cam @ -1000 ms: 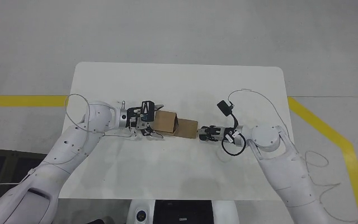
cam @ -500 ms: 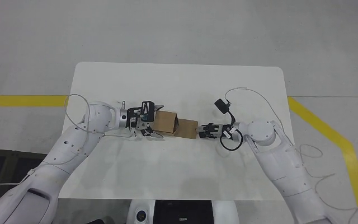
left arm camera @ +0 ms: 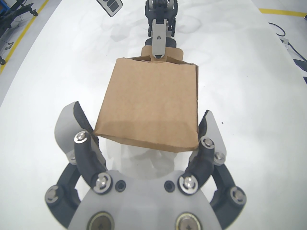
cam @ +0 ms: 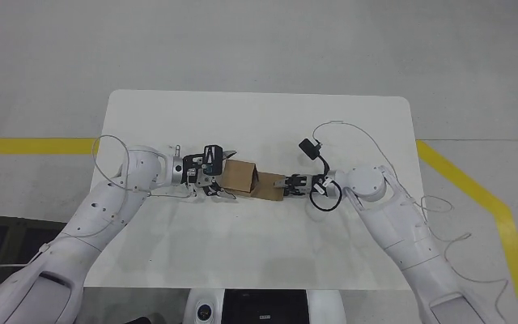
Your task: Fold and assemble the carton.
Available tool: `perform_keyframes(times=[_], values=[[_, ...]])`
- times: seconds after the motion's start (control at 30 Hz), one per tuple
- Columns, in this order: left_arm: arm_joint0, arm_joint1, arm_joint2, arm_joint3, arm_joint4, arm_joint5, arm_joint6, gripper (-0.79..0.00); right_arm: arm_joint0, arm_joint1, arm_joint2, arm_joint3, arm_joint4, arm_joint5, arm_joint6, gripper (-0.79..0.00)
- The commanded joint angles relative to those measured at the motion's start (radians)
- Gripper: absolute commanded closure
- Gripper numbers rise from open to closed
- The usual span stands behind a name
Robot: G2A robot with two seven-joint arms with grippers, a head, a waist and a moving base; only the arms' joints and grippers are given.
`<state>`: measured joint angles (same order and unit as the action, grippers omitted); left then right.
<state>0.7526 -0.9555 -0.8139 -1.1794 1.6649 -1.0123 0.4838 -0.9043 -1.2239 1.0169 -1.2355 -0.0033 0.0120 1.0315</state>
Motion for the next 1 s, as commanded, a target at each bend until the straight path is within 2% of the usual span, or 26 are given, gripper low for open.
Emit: perform_keyframes(times=[0.0,0.7,0.97], values=[[0.0,0.0,0.0,0.001,0.0,0.0,0.0,-0.785,0.009,-0.004,-0.008,0.015,0.014,-0.018,-0.006,-0.175],[-0.001,0.002,0.005,0.004,0.012,0.0,0.002,-0.785,0.057,-0.031,-0.066,-0.008,0.147,-0.035,0.002,-0.2],[-0.001,0.003,0.007,0.005,0.016,0.0,0.004,-0.785,0.085,-0.048,-0.102,0.024,0.181,-0.068,-0.008,-0.246]])
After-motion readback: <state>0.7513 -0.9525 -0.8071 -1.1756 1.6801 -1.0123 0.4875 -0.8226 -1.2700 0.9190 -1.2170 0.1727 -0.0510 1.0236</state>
